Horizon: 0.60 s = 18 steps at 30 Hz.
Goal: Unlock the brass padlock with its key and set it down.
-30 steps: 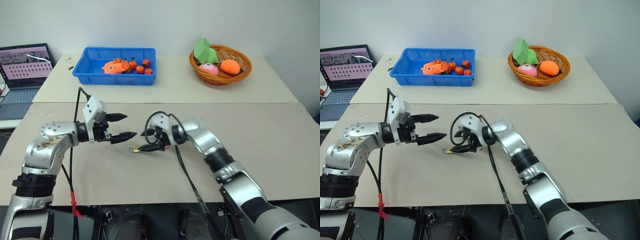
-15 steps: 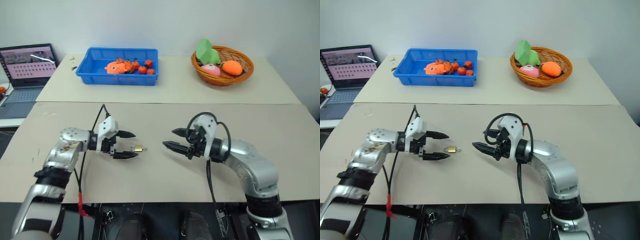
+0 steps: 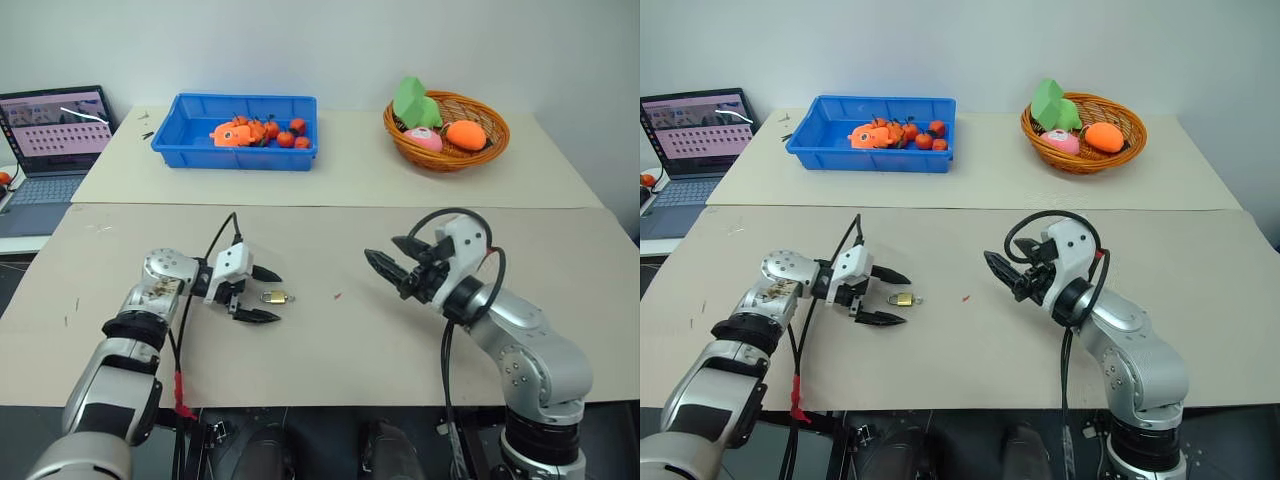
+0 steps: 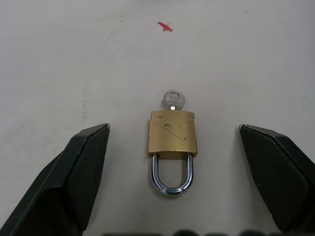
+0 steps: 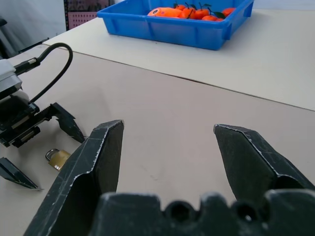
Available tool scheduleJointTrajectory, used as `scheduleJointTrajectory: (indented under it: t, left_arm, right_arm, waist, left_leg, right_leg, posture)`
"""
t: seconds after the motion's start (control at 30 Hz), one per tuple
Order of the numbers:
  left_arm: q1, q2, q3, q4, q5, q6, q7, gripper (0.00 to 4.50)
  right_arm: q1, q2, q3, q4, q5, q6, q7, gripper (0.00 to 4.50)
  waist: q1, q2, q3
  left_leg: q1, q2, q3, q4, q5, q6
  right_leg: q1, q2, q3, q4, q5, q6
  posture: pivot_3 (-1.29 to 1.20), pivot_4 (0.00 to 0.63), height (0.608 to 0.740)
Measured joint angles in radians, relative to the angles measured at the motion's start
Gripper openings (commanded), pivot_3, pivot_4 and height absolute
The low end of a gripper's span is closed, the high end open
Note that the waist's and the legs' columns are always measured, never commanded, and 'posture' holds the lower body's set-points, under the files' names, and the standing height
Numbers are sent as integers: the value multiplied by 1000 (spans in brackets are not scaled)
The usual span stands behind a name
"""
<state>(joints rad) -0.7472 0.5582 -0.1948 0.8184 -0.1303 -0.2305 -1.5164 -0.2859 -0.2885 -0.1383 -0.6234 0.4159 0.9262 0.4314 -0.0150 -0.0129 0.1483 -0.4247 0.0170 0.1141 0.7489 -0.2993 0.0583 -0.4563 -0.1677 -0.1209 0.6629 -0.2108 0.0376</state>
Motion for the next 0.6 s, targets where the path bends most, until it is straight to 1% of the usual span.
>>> scheduleJointTrajectory:
  t: [0.07, 0.13, 0.17, 0.2, 0.23, 0.37, 0.43, 0.47, 0.6]
  left_arm:
    - [0, -2, 2, 3, 4, -8, -1, 4500]
    - [-1, -4, 3, 6, 5, -9, -1, 3954]
    - [-2, -5, 6, 8, 7, -8, 0, 3793]
    - [-2, -5, 8, 9, 7, -7, 0, 3339]
    - [-2, -5, 10, 11, 7, -5, 1, 3066]
    - [-2, -11, 17, 12, 8, 12, 6, 1529]
    - [-2, -13, 19, 12, 8, 15, 7, 958]
    - [-2, -13, 19, 12, 9, 16, 8, 851]
    - [-2, -15, 19, 10, 9, 18, 13, 848]
  right_arm:
    - [1, -5, 0, -3, 2, 0, -5, 3485]
    - [3, -15, 0, -6, 6, 0, -13, 3532]
    - [3, -18, 0, -7, 14, 0, -21, 3532]
    - [3, -20, -1, -7, 19, 0, -23, 3532]
    - [4, -23, -1, -7, 22, 0, -24, 3532]
    - [4, -38, 0, -7, 32, 0, -30, 3532]
    - [4, -41, 1, -7, 36, -1, -32, 3532]
    - [4, -43, 2, -6, 38, -1, -33, 3532]
    - [4, -54, 5, -3, 39, -2, -37, 3532]
  waist:
    - [0, 0, 0]
    - [0, 0, 0]
    - [0, 0, 0]
    - [0, 0, 0]
    - [0, 0, 0]
    - [0, 0, 0]
    - [0, 0, 0]
    - [0, 0, 0]
    - [0, 0, 0]
  left_leg:
    - [0, 0, 0, 0, 0, 0]
    - [0, 0, 0, 0, 0, 1]
    - [0, 0, 0, 0, 0, 1]
    - [0, 0, 0, 0, 0, 1]
    - [0, 0, 0, 0, 0, 1]
    - [0, 0, 0, 0, -1, 1]
    - [0, 0, 0, 0, -1, 1]
    - [0, 0, 0, 0, -1, 1]
    - [0, 1, 0, 0, -1, 1]
  right_leg:
    - [0, 0, 0, 0, 0, 0]
    - [0, 0, 0, 0, 0, 0]
    - [0, 0, 0, 0, 0, 0]
    - [0, 0, 0, 0, 0, 0]
    - [0, 0, 0, 0, 0, 0]
    - [0, 0, 0, 0, 0, 0]
    - [0, 0, 0, 0, 0, 0]
    - [0, 0, 0, 0, 0, 0]
    - [0, 0, 0, 0, 0, 0]
  posture:
    - [0, 150, 684]
    - [0, 150, 684]
    - [0, 150, 684]
    - [0, 150, 684]
    - [0, 150, 684]
    - [0, 150, 684]
    - [0, 150, 684]
    - [0, 150, 684]
    - [0, 150, 684]
